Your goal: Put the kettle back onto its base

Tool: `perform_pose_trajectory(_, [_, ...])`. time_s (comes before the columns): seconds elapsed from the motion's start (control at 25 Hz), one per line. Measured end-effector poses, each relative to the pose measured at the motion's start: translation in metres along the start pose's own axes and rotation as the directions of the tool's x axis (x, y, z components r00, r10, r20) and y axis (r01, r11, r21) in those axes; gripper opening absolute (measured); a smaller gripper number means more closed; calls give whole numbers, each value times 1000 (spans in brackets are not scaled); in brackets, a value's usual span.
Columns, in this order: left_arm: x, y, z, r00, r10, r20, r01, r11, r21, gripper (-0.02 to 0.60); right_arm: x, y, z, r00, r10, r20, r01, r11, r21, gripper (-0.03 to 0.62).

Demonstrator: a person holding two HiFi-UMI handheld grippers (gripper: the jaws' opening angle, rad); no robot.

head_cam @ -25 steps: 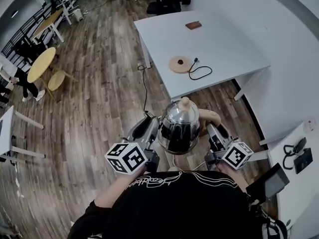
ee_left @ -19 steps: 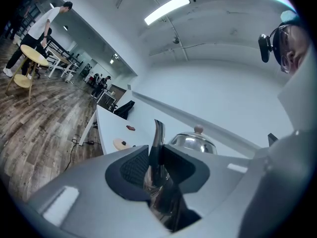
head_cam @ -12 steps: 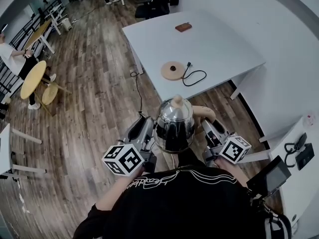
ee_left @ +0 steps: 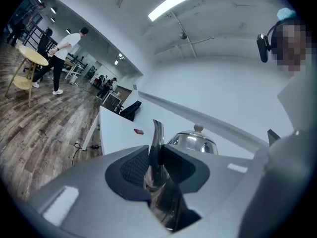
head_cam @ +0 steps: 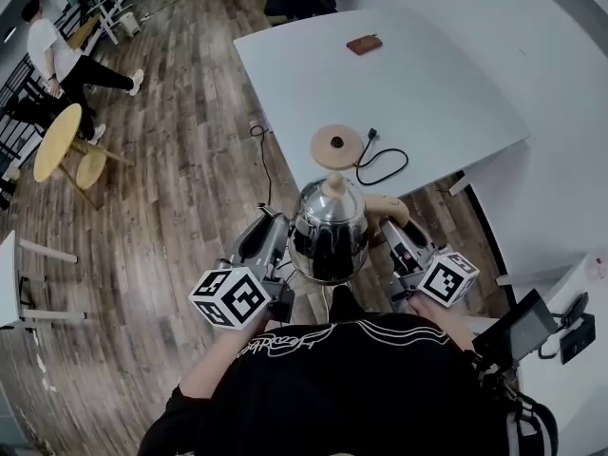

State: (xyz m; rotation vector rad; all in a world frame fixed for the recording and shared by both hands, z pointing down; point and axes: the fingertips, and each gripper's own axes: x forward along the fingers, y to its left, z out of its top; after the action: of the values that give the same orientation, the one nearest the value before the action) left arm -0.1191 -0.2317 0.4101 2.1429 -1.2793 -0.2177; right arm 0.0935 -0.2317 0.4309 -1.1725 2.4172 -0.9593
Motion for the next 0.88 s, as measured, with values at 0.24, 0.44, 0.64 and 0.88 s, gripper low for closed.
perform_pose_trajectory(0.24, [29, 11, 1, 999, -5, -34, 5, 1000, -8, 100, 19, -19, 13, 1000, -13, -7, 13, 1000, -29, 166])
perform_pose_trajectory(0.44, [31, 13, 1, 999, -22, -42, 21, 1000, -12, 100, 17, -18, 12, 1000, -21, -6, 21, 999, -41, 166])
perform_pose_trajectory(0.64, [32, 13, 1, 998, -33, -51, 33, 999, -9, 100, 16, -14, 12, 1000, -12, -8, 12, 999, -53, 166])
perform_pose_trajectory(0.88, [123, 45, 16, 998, -15, -61, 17, 999, 27, 100, 85, -82, 49, 999, 22, -38, -25, 995, -94, 166])
